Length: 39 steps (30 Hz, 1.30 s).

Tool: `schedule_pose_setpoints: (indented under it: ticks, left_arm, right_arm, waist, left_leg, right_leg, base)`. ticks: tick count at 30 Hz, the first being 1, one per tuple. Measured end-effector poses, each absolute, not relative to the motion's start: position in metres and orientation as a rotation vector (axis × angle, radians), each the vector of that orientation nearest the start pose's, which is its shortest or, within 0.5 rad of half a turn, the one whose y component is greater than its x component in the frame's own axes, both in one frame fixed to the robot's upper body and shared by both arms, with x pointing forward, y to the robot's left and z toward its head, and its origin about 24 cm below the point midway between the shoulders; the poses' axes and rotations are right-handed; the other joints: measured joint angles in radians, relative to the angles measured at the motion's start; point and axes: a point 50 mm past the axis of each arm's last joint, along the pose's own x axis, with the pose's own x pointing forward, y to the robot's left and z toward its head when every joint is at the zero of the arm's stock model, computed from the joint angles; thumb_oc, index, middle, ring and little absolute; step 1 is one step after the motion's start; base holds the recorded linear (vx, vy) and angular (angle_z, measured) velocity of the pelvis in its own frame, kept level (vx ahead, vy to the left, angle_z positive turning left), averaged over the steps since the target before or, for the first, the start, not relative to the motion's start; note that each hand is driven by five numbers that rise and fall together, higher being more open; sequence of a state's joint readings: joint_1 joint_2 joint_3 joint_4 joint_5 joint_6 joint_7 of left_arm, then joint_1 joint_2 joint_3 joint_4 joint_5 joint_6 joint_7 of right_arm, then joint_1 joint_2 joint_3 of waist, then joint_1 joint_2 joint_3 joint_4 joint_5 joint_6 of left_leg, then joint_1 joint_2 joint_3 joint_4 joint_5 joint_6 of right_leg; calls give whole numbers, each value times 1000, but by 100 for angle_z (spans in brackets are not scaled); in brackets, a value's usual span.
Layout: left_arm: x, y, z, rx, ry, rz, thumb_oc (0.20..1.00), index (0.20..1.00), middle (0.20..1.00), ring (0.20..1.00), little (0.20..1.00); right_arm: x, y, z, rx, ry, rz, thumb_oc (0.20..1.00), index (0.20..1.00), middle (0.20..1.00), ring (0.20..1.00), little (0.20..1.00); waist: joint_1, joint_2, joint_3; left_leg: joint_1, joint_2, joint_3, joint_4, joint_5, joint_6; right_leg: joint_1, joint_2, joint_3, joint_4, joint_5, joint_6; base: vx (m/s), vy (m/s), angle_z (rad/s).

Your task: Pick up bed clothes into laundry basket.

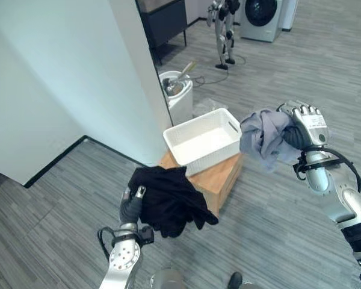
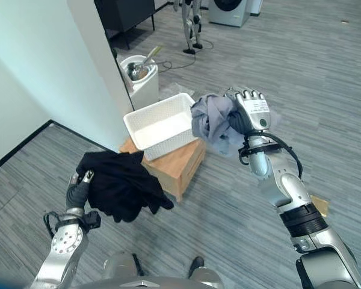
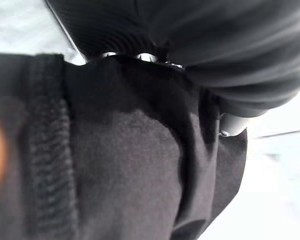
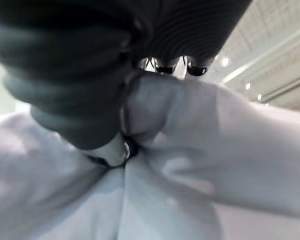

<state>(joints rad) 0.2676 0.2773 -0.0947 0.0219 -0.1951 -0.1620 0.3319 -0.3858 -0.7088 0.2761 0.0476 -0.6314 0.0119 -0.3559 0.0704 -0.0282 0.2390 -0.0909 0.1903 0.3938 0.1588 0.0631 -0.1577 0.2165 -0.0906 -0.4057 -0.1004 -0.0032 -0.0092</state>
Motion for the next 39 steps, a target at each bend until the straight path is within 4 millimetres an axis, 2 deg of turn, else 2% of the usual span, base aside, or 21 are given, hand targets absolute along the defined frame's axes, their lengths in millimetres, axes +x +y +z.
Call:
schedule_pose_setpoints:
  ticks: [1, 2, 3, 4, 5, 7, 10, 12, 13, 15, 18, 19, 22, 23, 24, 25, 26, 28, 30, 31, 39]
  left_arm:
    - [186, 213, -4, 95, 151, 302, 200, 200, 200, 200, 200]
    - [186, 214, -4, 100, 152, 296, 200, 200, 200, 200, 200]
    - [185, 213, -5, 96, 158, 289, 200, 200, 200, 200, 200]
    - [183, 213, -6, 96, 165, 284, 200, 200, 200, 200, 200]
    - [181, 220, -7, 102, 173, 299, 200, 200, 200, 200, 200]
    - [177, 235, -4, 125, 176, 332, 200, 200, 200, 200, 200]
    - [179, 239, -5, 118, 181, 361, 200, 200, 200, 200, 200]
    - [186, 239, -1, 121, 158, 356, 200, 200, 200, 200, 200]
    - [189, 238, 1, 124, 152, 346, 200, 200, 200, 200, 200]
    - [197, 239, 6, 153, 131, 325, 200, 200, 200, 200, 200]
    - [201, 242, 10, 170, 117, 322, 200, 200, 200, 200, 200]
    - [201, 241, 10, 171, 117, 313, 200, 200, 200, 200, 200]
    - [202, 237, 9, 168, 124, 291, 200, 200, 200, 200, 200]
    - [203, 234, 7, 167, 129, 273, 200, 200, 200, 200, 200]
    - [204, 234, 7, 169, 130, 270, 200, 200, 200, 200, 200]
    - [202, 235, 5, 171, 139, 271, 200, 200, 200, 200, 200]
    - [195, 235, -2, 167, 178, 278, 200, 200, 200, 200, 200]
    - [185, 234, -9, 155, 219, 285, 200, 200, 200, 200, 200]
    - [184, 232, -11, 146, 225, 279, 200, 200, 200, 200, 200]
    - [181, 232, -13, 145, 235, 272, 200, 200, 200, 200, 200]
    - [185, 232, -11, 141, 225, 261, 200, 200, 200, 200, 200]
  right_arm:
    - [309, -209, 148, -1322, -492, -149, 200, 200, 200, 200, 200]
    - [311, -215, 140, -1341, -449, -146, 200, 200, 200, 200, 200]
    - [312, -229, 131, -1394, -376, -141, 200, 200, 200, 200, 200]
    - [311, -238, 126, -1419, -335, -146, 200, 200, 200, 200, 200]
    - [311, -241, 117, -1415, -291, -145, 200, 200, 200, 200, 200]
    - [312, -240, 119, -1411, -292, -148, 200, 200, 200, 200, 200]
    - [312, -238, 112, -1370, -261, -170, 200, 200, 200, 200, 200]
    - [311, -236, 106, -1353, -245, -157, 200, 200, 200, 200, 200]
    - [310, -234, 104, -1347, -244, -154, 200, 200, 200, 200, 200]
    - [308, -233, 101, -1334, -240, -147, 200, 200, 200, 200, 200]
    - [308, -231, 101, -1319, -252, -146, 200, 200, 200, 200, 200]
    - [307, -228, 96, -1296, -242, -148, 200, 200, 200, 200, 200]
    - [301, -231, 85, -1292, -201, -128, 200, 200, 200, 200, 200]
    - [295, -237, 70, -1299, -141, -112, 200, 200, 200, 200, 200]
    - [292, -238, 64, -1299, -111, -105, 200, 200, 200, 200, 200]
    - [292, -239, 58, -1296, -79, -103, 200, 200, 200, 200, 200]
    - [292, -238, 52, -1293, -49, -96, 200, 200, 200, 200, 200]
    - [292, -236, 50, -1294, -44, -78, 200, 200, 200, 200, 200]
    - [294, -236, 52, -1301, -47, -75, 200, 200, 200, 200, 200]
    - [299, -233, 55, -1307, -63, -69, 200, 200, 200, 200, 200]
    - [330, -219, 73, -1365, -118, -41, 200, 200, 200, 200, 200]
  waist:
    - [10, 2, 0]
    - [14, 1, 0]
    - [12, 40, -11]
    - [10, 61, -22]
    - [20, 34, -23]
    - [16, -21, -42]
    - [9, -30, -39]
    - [15, -29, -37]
    - [9, -15, -30]
    - [-4, -29, -18]
    - [-17, -44, -8]
    - [-18, -39, 4]
    - [-39, -33, 10]
    - [-54, -28, 12]
    - [-58, -41, 12]
    - [-62, -58, 14]
    - [-46, -46, 12]
    - [-39, -25, 2]
    - [-36, -18, -4]
    - [-27, -13, -7]
    - [25, -20, -13]
  left_leg:
    - [-12, -23, 14, -83, 28, 35]
    - [-9, -32, 38, -105, 30, 38]
    - [1, -27, 65, -138, 43, 48]
    - [11, -14, 77, -152, 92, 113]
    - [35, -32, 97, -154, 86, 162]
    - [43, -103, 122, -176, 56, 161]
    - [94, -166, 115, -211, 38, 203]
    - [119, -163, 105, -214, 13, 211]
    - [139, -148, 80, -230, 17, 216]
    - [167, -145, 42, -249, 6, 233]
    - [177, -149, 34, -250, -1, 239]
    - [179, -143, 25, -255, -17, 224]
    - [156, -136, -28, -250, -4, 210]
    - [130, -119, -77, -256, 5, 193]
    - [127, -122, -83, -256, 2, 185]
    - [136, -126, -68, -256, 5, 181]
    - [154, -104, -50, -257, 1, 149]
    - [172, -57, 6, -257, -5, 135]
    - [171, -40, 15, -256, -1, 131]
    - [172, -30, 15, -252, 11, 108]
    - [160, -44, -7, -251, 20, 92]
  right_leg:
    - [30, 3, -1, -1, -10, 12]
    - [51, 4, 1, -1, -34, 33]
    - [97, 36, -9, -1, -76, 66]
    - [116, 54, -10, -1, -95, 85]
    - [136, 31, -3, 0, -112, 101]
    - [131, -34, -1, -4, -120, 115]
    - [155, -88, -16, 40, -103, 129]
    - [117, -105, -26, 175, -102, 131]
    - [54, -120, -24, 349, -116, 140]
    - [-58, -139, 46, 585, -158, 190]
    - [-168, -155, 80, 662, -178, 185]
    - [-209, -163, 102, 518, -192, 153]
    - [-225, -137, 169, 256, -131, 133]
    - [-194, -77, 264, 61, -58, 122]
    - [-173, -75, 272, 3, -2, 123]
    - [-156, -87, 245, -6, 72, 134]
    - [-143, -76, 216, -8, 101, 133]
    - [-123, -46, 188, -7, 88, 119]
    - [-120, -32, 174, -4, 83, 115]
    - [-115, -19, 165, -3, 76, 110]
    - [-106, -35, 118, -4, 65, 117]
  base:
    - [296, -9, -13]
    - [418, 24, 7]
    - [198, 28, 15]
    - [123, 36, 11]
    - [163, 95, -15]
    - [294, 149, -11]
    - [144, 97, 17]
    - [95, 83, 21]
    - [24, 55, 27]
    - [40, 20, 45]
    - [87, -80, 23]
    - [140, -106, 7]
    - [92, -131, 48]
    - [122, -100, 93]
    - [128, -107, 98]
    - [141, -118, 45]
    - [161, -105, 14]
    - [171, -89, 15]
    - [131, -87, 23]
    - [113, -92, 7]
    - [59, -73, 14]
